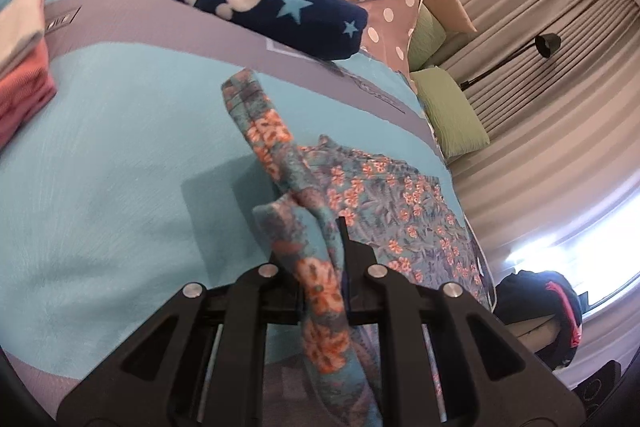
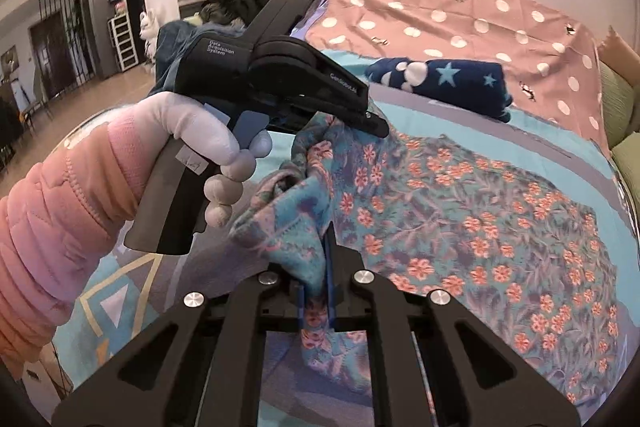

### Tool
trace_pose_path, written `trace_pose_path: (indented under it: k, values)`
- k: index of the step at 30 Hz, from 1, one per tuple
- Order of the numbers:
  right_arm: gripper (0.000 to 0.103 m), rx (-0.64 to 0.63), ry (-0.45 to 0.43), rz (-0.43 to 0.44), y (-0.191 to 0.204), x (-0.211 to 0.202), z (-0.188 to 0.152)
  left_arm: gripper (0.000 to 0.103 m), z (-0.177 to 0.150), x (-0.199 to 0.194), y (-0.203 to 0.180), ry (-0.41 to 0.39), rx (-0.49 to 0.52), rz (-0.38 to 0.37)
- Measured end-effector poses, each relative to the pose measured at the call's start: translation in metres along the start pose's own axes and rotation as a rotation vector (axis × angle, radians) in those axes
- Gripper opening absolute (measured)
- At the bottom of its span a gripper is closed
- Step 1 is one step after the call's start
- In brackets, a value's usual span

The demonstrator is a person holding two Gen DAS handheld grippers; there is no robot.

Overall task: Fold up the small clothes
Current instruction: 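Grasp the shirt edge with both grippers and lift it, then carry the lifted shirt edge over the shirt with both grippers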

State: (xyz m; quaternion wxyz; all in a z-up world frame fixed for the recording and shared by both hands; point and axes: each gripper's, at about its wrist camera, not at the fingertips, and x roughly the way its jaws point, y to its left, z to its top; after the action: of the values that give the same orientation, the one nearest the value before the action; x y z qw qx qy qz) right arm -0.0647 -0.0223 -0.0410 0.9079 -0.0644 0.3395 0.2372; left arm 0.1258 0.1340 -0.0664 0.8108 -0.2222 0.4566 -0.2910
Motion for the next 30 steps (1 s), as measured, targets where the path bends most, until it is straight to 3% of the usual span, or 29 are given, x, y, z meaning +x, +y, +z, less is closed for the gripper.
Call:
trace_pose_path:
  k: [14, 30]
  values:
    - [0.006, 0.144, -0.077, -0.032, -0.059, -0.039, -0.016, 0.011, 0.011, 0.022, -0.069, 0.015, 0.065, 0.054]
    - [0.006, 0.348, -0.129, -0.057, -0.154, -0.088, -0.067, 0.01, 0.003, 0.094, -0.178, 0.058, 0.153, 0.103]
